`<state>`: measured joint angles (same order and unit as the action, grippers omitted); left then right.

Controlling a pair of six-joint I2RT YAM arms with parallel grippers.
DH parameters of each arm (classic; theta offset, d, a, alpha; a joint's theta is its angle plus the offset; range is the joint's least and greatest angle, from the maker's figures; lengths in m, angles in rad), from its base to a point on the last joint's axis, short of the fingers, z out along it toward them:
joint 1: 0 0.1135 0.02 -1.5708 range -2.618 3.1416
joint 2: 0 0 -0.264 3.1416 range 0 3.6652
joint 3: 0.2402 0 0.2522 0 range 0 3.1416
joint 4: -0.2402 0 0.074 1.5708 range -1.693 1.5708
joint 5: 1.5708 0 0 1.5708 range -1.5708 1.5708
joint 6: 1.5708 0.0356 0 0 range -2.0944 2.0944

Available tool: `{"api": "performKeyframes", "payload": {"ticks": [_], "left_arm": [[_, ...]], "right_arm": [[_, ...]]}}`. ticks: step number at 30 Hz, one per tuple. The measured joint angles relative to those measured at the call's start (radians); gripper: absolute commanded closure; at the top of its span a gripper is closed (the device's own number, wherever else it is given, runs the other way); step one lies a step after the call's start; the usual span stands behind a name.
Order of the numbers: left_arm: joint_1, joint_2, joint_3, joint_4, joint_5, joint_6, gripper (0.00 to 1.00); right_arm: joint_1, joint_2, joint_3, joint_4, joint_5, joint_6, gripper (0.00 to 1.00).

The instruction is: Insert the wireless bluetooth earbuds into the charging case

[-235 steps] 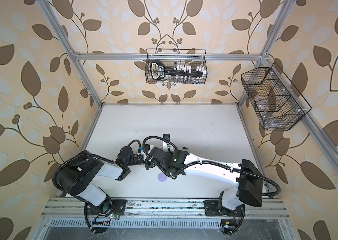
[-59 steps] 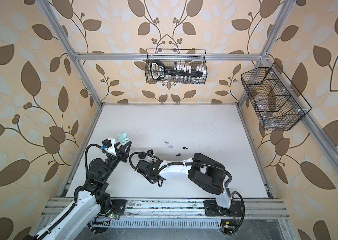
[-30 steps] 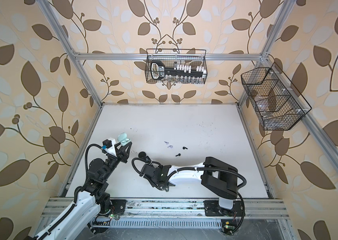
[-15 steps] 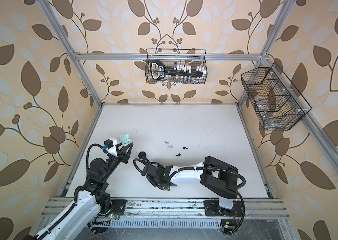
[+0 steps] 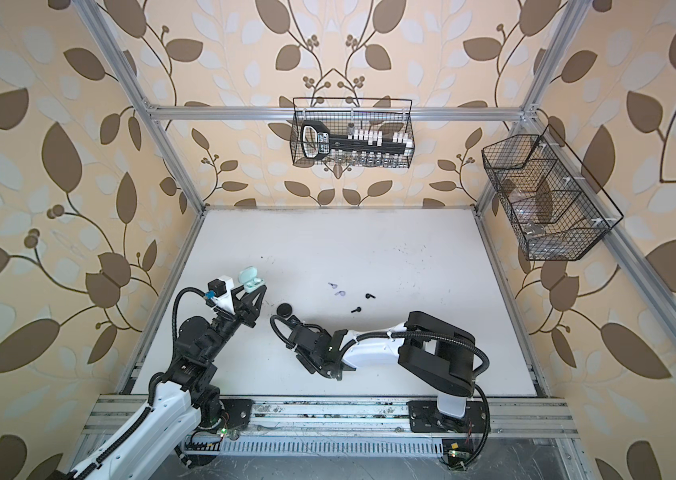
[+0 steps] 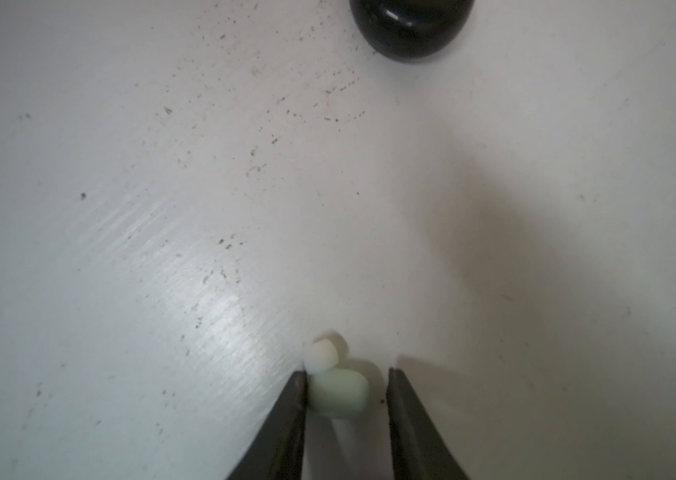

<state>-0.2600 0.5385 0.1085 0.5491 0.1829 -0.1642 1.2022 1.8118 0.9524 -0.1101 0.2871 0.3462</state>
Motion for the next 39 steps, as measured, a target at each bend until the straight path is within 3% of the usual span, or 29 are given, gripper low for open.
{"api": "performKeyframes", "payload": {"ticks": [6, 12, 17, 21, 28, 39], "left_arm": [[0.0, 0.0, 0.0, 0.0, 0.001, 0.0, 1.0], [0.0, 0.034, 0.0, 0.024, 0.04, 0.008, 1.0], [0.0, 0.136, 0.0, 0.094, 0.144, 0.032, 1.0], [-0.003, 0.302, 0.018, 0.192, 0.291, 0.066, 1.0], [-0.112, 0.541, 0.048, 0.305, 0.463, 0.23, 1.0], [-0.249, 0.575, 0.076, 0.247, 0.606, 0.539, 1.0]], "right_arm": [[0.002, 0.003, 0.0, 0.007, 0.0, 0.002, 0.77], [0.005, -0.003, -0.001, -0.003, 0.001, 0.005, 0.77], [0.006, -0.063, -0.031, -0.027, 0.01, 0.012, 0.78], [0.007, -0.152, -0.053, -0.06, 0.034, 0.017, 0.79], [0.02, -0.359, -0.07, -0.169, 0.087, 0.028, 0.82], [0.022, -0.591, -0.083, -0.324, 0.116, 0.029, 0.8]]}}
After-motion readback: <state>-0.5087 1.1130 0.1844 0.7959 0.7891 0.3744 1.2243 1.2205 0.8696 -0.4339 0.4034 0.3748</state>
